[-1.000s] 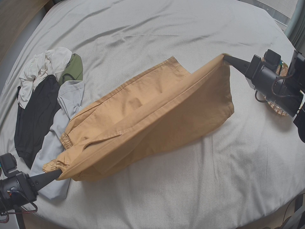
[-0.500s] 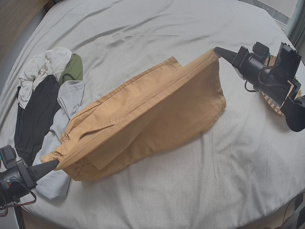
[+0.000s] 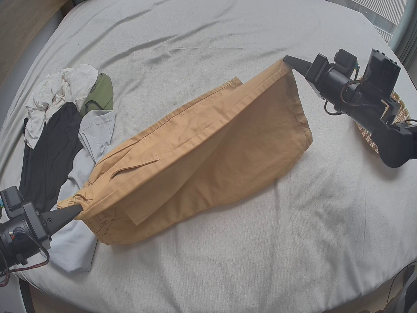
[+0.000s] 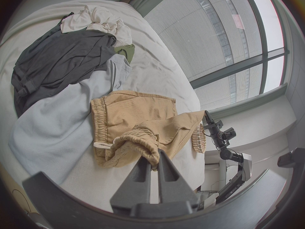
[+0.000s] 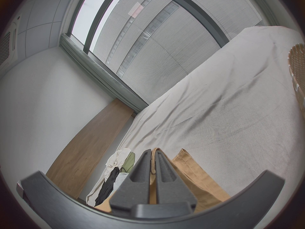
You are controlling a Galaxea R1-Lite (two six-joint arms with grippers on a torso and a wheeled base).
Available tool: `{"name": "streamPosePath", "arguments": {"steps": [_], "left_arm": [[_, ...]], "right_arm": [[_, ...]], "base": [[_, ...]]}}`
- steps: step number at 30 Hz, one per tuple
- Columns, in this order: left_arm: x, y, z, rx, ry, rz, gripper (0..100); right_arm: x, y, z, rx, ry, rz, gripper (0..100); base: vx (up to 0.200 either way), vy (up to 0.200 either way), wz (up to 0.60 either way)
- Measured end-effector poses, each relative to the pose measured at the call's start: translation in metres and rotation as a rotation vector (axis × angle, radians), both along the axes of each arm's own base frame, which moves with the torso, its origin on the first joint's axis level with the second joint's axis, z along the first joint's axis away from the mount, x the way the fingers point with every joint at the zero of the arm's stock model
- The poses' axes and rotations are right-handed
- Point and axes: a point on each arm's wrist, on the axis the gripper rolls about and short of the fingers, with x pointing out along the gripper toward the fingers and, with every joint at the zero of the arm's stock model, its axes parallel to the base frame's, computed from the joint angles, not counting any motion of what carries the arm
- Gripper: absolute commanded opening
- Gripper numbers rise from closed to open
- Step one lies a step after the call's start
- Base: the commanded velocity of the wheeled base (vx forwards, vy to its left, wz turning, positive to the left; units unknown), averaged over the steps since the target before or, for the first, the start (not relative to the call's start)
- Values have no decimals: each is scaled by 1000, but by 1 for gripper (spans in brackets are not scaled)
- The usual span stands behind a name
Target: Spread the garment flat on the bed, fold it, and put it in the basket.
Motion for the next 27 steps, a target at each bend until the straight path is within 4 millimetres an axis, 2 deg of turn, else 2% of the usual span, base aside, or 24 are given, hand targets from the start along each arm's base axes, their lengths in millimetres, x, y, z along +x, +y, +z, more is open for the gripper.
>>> {"name": "streamPosePath", "arguments": {"steps": [12, 13, 22, 27], "left_arm": [[19, 10, 0, -1, 20, 91, 0], [21, 11, -1, -2, 20, 98, 100], [37, 13, -7, 0, 46, 122, 100], [42, 14, -9, 0, 61, 131, 100]], "right_arm": [[27, 10, -13, 0, 8, 0, 0], [28, 10, -13, 0, 8, 0, 100], [40, 12, -20, 13, -21, -8, 100], [39, 11, -26, 6, 3, -11, 100]], "base": [[0, 0, 0], [0, 0, 0], [0, 0, 0], [0, 0, 0]]}}
